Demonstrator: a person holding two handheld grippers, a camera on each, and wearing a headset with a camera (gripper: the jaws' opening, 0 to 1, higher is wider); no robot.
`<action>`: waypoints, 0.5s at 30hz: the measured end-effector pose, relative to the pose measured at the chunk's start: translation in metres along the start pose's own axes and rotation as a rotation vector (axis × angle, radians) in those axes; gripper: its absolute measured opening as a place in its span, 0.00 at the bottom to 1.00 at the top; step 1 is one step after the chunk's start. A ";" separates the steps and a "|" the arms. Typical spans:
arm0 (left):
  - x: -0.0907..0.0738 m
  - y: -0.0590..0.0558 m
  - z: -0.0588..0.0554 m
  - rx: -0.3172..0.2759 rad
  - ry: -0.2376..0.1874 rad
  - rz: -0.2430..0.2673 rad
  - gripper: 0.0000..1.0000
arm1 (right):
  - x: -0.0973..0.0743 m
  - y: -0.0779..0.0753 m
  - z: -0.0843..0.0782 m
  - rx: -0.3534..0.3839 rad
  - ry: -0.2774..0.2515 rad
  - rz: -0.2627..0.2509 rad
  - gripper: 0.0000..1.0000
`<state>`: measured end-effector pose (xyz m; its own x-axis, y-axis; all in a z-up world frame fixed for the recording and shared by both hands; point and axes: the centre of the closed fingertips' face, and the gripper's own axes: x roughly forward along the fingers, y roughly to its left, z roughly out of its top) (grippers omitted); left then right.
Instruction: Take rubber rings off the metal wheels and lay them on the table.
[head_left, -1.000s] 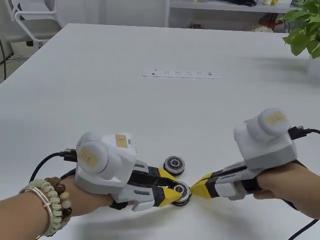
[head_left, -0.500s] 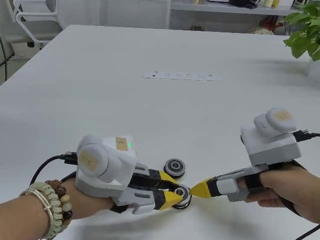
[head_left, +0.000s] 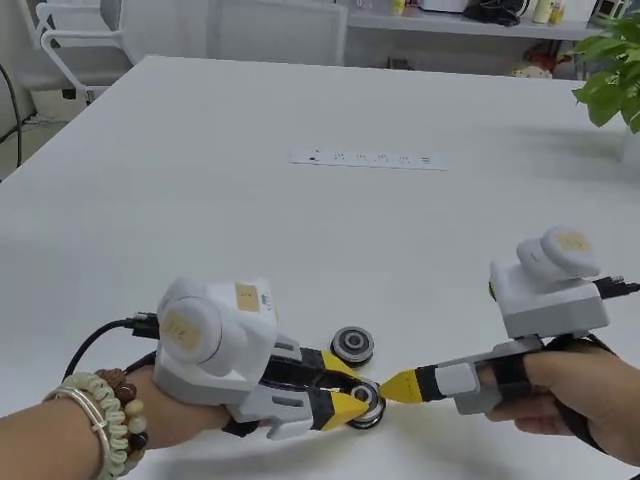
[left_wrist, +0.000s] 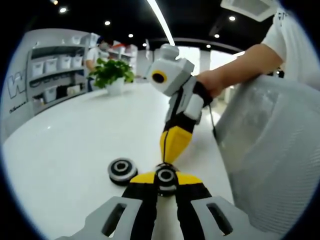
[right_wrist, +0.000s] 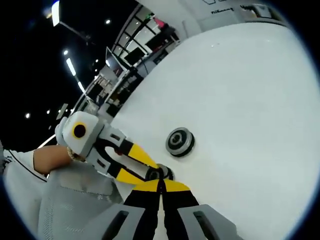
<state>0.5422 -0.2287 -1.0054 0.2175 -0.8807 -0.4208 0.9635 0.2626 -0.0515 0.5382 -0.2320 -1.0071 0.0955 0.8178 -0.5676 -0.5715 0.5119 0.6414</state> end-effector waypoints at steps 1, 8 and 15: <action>0.000 0.000 0.000 0.002 0.000 0.000 0.14 | 0.000 0.000 0.000 0.001 0.000 0.000 0.00; 0.000 0.000 0.000 0.002 -0.002 0.001 0.14 | 0.001 0.002 0.002 -0.009 -0.001 0.006 0.00; 0.000 0.000 0.000 0.000 -0.005 0.001 0.14 | 0.002 0.004 0.003 -0.013 -0.001 0.014 0.00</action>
<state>0.5423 -0.2287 -1.0056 0.2194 -0.8822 -0.4166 0.9633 0.2636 -0.0509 0.5381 -0.2277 -1.0040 0.0885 0.8252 -0.5579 -0.5835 0.4968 0.6424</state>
